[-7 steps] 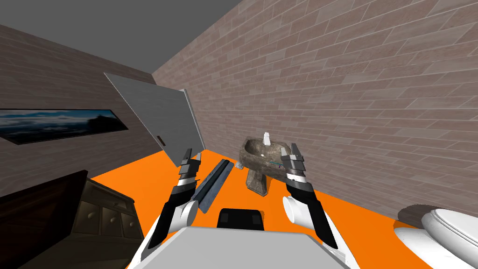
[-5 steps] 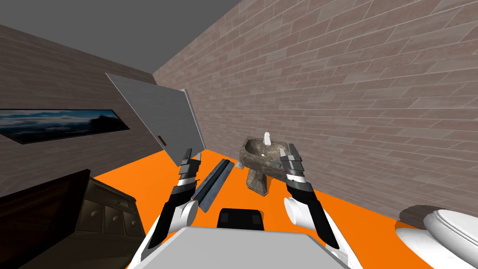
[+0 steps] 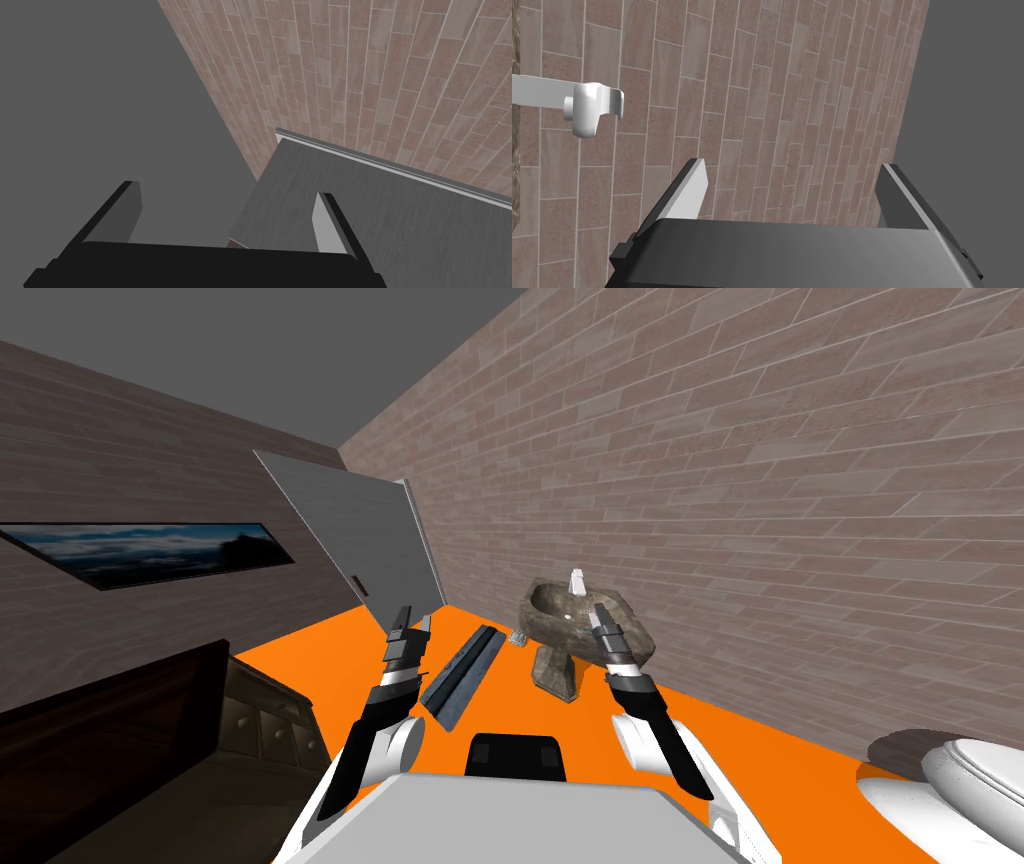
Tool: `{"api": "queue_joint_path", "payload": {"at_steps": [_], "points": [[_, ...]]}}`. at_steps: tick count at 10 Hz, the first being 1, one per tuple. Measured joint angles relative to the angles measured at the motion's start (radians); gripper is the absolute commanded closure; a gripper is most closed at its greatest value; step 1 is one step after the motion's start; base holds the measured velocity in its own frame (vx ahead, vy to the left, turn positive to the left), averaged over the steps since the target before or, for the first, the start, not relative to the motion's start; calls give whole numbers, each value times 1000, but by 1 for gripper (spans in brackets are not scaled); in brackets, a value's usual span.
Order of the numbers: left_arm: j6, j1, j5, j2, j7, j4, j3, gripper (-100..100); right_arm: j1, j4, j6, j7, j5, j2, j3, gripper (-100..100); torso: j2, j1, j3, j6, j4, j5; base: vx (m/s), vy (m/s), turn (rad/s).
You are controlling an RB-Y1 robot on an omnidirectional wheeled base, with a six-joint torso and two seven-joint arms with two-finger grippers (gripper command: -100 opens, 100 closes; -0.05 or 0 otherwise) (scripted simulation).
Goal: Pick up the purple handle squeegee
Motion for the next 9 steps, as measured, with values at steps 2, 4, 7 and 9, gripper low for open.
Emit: {"api": "queue_joint_path", "payload": {"at_steps": [2, 4, 7, 9], "points": [[0, 0, 0, 0, 0, 0, 0, 0, -15, 70, 6, 20, 51, -58, 5, -100, 0, 0, 0, 0, 0, 0, -102, 84, 63], [0, 0, 0, 0, 0, 0, 0, 0, -22, 109, 22, 36, 94, -102, 12, -100, -1, -1, 0, 0, 0, 0, -78, 64, 34], [0, 0, 0, 0, 0, 0, 0, 0, -30, 185, 43, 58, 172, -189, 18, -100, 1, 2, 1, 0, 0, 0, -98, 97, 63], [0, 0, 0, 0, 0, 0, 0, 0, -45, 234, 54, 71, 215, -230, 22, -100, -2, 0, -1, 0, 0, 0, -84, 98, 76]]}}
